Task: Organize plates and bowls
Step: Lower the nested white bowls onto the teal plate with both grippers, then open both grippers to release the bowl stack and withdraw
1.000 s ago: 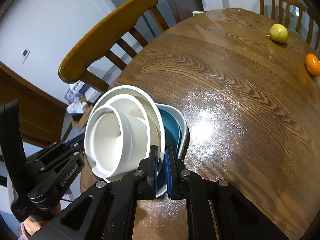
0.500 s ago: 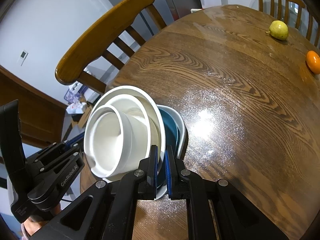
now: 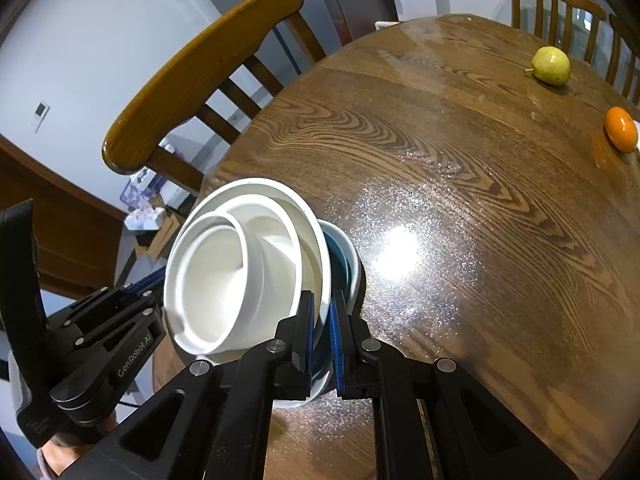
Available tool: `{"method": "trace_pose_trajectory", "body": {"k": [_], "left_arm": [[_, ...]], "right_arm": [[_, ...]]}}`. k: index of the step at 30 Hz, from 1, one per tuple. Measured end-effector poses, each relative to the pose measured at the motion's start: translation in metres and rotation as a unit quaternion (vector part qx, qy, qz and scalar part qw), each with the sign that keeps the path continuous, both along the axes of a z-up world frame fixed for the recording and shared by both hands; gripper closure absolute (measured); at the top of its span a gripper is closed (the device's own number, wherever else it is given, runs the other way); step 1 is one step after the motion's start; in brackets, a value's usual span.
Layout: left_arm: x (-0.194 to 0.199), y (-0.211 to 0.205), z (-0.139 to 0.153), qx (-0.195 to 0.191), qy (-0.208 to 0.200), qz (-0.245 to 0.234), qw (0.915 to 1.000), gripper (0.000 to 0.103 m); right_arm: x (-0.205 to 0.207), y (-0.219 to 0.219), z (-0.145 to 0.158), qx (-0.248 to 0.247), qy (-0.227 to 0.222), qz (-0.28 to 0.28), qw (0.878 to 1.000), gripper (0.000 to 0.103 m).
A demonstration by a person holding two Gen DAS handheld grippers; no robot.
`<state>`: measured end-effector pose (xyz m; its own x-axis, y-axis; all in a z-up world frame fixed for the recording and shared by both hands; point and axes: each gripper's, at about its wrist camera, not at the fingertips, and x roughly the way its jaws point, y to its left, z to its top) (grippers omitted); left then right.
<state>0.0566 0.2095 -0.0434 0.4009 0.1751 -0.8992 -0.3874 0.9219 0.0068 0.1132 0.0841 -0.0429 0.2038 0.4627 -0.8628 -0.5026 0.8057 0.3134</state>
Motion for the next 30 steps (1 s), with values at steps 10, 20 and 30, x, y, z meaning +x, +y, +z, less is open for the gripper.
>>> {"method": "trace_pose_trajectory", "body": {"k": [10,20,30], "left_arm": [[0.0,0.001,-0.002,-0.007,-0.006,0.007,0.9999,0.094],[-0.003,0.007,0.002,0.0,-0.012,0.021,0.9997,0.068],[-0.009,0.006,0.007,0.004,-0.019,0.024,0.9995,0.068]], "right_arm": [[-0.001,0.001,0.002,-0.012,-0.022,-0.002,1.0,0.092],[-0.001,-0.007,0.013,-0.008,-0.047,-0.017,0.999,0.092],[-0.011,-0.014,0.032,-0.002,-0.075,-0.009,0.997,0.092]]}}
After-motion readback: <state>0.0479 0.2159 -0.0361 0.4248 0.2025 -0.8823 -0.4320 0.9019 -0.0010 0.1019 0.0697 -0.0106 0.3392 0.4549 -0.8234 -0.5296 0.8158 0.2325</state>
